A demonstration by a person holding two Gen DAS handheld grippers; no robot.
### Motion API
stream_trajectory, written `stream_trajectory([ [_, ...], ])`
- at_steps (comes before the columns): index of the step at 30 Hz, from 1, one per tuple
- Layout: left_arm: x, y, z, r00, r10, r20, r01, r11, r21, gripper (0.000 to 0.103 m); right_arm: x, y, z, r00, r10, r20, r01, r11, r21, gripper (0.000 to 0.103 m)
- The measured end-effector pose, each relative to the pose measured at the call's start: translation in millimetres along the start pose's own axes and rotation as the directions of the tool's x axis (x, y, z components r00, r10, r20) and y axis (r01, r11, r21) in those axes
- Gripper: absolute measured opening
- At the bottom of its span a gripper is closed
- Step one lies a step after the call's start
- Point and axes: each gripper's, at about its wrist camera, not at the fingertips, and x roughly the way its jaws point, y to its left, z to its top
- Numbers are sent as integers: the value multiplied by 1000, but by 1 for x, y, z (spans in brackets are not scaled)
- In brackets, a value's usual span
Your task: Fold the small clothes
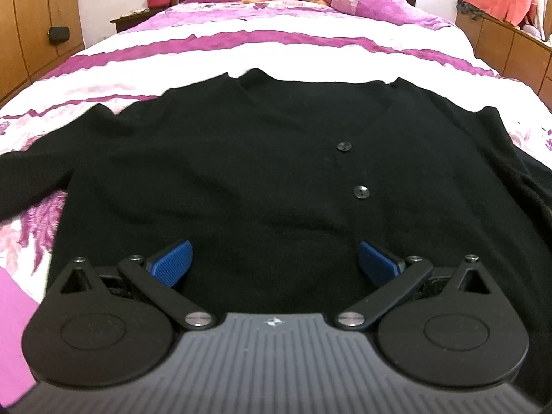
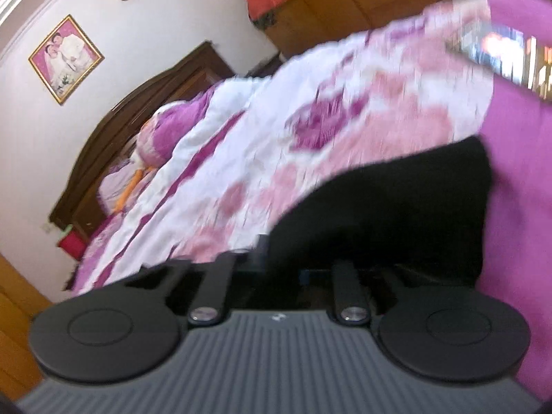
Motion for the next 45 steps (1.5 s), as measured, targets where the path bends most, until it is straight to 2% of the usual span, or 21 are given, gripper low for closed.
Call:
stream_trajectory([
  [4,-11,5,-1,1000,10,24,-10,1000,10,103,-10,6,21,998,-19,61,22,998,-61,13],
  [8,-20,9,0,999,5,38,-5,1000,10,103,-12,15,32,998,2,61,5,994,-105,12],
  [15,-37,25,4,998,10,65,-9,1000,-17,103,-22,70,29,988,140,60,-123,966,-228,12],
  [24,-41,60,8,995,50,86,-43,996,-80,103,-24,172,10,950,313,3,-293,893,-341,12],
  [29,-40,81,7,993,77,90,-67,992,-109,103,-24,225,-26,918,391,-61,-380,829,-411,12],
  [34,-36,98,3,993,91,81,-80,988,-134,103,-16,268,-85,886,427,-180,-457,746,-484,12],
  [37,-31,104,1,993,93,73,-82,986,-142,103,-4,284,-123,875,404,-267,-483,703,-523,12],
  [40,-25,108,-1,993,97,63,-87,985,-149,103,13,291,-156,865,358,-351,-499,681,-536,12],
  [45,-17,116,-3,994,96,46,-87,982,-170,103,31,288,-194,844,284,-455,-512,680,-524,14],
])
